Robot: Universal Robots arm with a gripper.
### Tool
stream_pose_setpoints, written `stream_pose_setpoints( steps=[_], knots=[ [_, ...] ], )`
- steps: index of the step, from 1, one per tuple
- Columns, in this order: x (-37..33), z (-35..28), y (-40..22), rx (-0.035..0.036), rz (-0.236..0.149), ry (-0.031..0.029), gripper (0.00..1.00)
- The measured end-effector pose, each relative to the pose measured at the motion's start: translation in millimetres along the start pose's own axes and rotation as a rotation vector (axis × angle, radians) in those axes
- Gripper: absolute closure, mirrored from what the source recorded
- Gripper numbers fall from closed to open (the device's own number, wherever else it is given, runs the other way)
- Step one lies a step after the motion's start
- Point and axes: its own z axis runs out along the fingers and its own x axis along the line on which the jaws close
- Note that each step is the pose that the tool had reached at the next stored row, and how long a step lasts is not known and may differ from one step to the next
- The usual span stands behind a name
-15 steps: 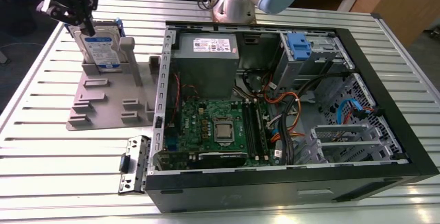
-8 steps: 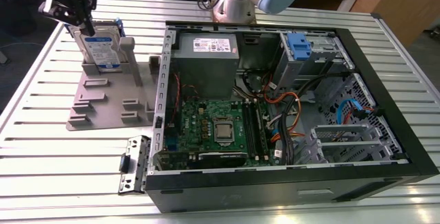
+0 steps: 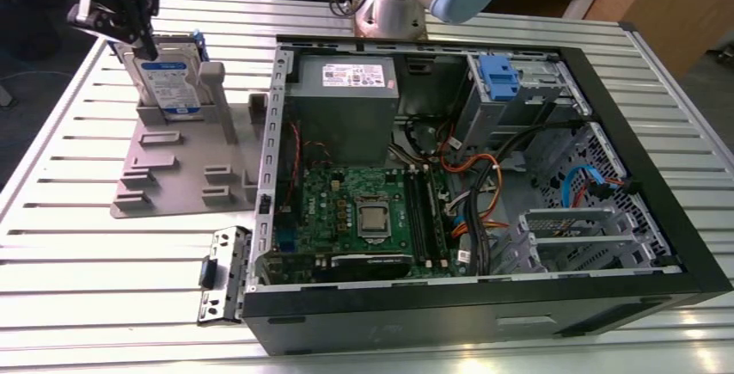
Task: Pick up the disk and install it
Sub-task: 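Pick up the disk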
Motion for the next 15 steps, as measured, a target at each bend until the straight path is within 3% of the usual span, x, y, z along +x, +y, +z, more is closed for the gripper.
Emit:
stream_pose_setpoints(
  steps=[15],
  knots=[
    [0.0,0.0,0.0,-0.0036,-0.142,0.0062,0.90]
  ],
)
